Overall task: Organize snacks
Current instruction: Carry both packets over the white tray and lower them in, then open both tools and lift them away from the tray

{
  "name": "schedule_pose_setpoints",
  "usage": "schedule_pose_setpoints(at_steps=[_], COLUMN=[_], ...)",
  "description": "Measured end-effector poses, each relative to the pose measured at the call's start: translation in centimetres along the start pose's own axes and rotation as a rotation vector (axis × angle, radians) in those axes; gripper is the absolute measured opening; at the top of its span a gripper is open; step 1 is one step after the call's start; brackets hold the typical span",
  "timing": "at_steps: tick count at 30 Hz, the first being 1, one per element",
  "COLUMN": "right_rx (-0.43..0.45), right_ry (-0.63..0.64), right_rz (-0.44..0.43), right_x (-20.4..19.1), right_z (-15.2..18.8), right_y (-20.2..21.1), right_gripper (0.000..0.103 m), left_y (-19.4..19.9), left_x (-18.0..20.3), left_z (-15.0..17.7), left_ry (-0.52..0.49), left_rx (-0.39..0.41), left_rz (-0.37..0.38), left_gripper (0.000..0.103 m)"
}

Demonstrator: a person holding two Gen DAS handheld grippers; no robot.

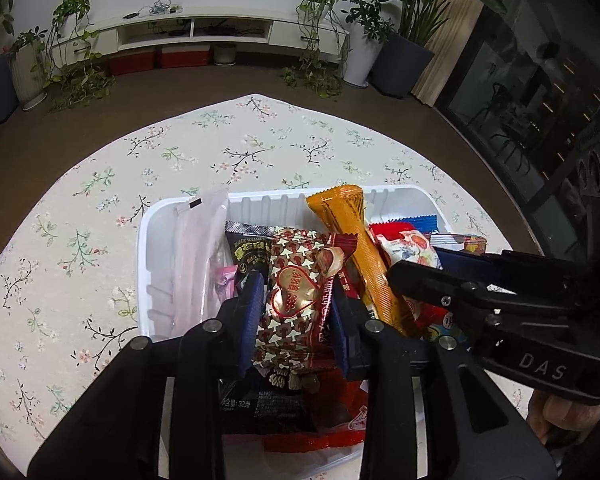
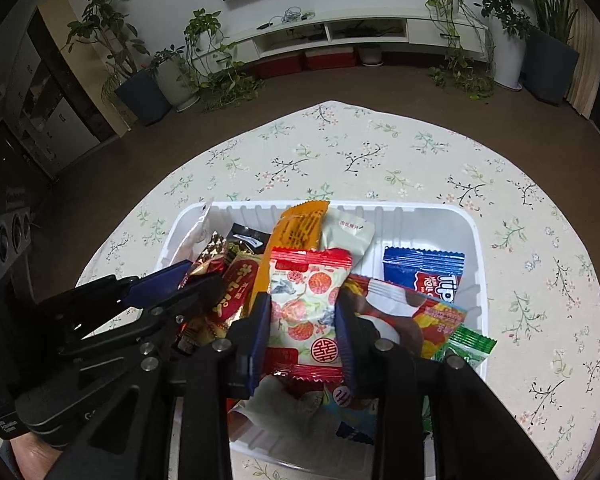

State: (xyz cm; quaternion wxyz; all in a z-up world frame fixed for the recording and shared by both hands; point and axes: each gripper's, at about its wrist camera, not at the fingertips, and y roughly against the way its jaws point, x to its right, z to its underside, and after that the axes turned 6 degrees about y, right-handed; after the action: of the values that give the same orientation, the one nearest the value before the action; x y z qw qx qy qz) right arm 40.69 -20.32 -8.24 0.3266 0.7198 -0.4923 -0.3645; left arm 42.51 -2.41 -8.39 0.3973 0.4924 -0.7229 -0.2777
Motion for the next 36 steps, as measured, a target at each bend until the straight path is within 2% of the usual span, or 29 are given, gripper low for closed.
schedule_pose_setpoints(at_steps=[2,3,19,22,24,27,29,31,33,36], right_rx=[0.004,0.005,0.043,0.056,0.069,0.098,0.127,0.174,0.236,0.367], right_ry=[0.002,0.003,-0.012,-0.011,-0.015,-0.033,-0.050,-0.058,-0.056,-0.039], right_rz=[0.001,0.000,-0.005,-0.001,0.002,0.000,-0.003,-0.004,0.003,0.015], right_x=[0.0,0.0,0.5,0.5,0.5,0.7,0.7,0.6,0.2,-0.8], right_z=[0.0,0.0,0.3,0.3,0.5,0.9,1.3,2.0,2.9,4.6], right_y=[0.1,0.1,1.6,2.3,2.9,4.1,5.4,7.2,9.1,13.0], right_gripper=[0.035,0.036,0.043,0.044,0.048,0.055,0.062,0.070,0.083,0.095], left_y=[-0.1,0.0,1.0,1.9,2.9,4.7,6.3,8.0,9.9,13.0], left_x=[0.0,-0.1,0.2,0.3,0.5,0.7,0.9,1.2,2.0,3.6], left_z=[0.2,0.3,1.0,1.2,1.5,1.9,2.3,3.0,3.9,5.9], left_ry=[0.004,0.006,0.001,0.000,-0.004,-0.003,0.004,0.002,-0.024,-0.086], left_rx=[0.001,0.002,0.027,0.043,0.058,0.089,0.119,0.156,0.199,0.273], left_rz=[-0.005,-0.004,-0.002,-0.004,-0.008,-0.015,-0.023,-0.038,-0.060,-0.079], left_gripper=[0.044,0.046,0.053,0.062,0.067,0.083,0.102,0.103,0.103,0.103])
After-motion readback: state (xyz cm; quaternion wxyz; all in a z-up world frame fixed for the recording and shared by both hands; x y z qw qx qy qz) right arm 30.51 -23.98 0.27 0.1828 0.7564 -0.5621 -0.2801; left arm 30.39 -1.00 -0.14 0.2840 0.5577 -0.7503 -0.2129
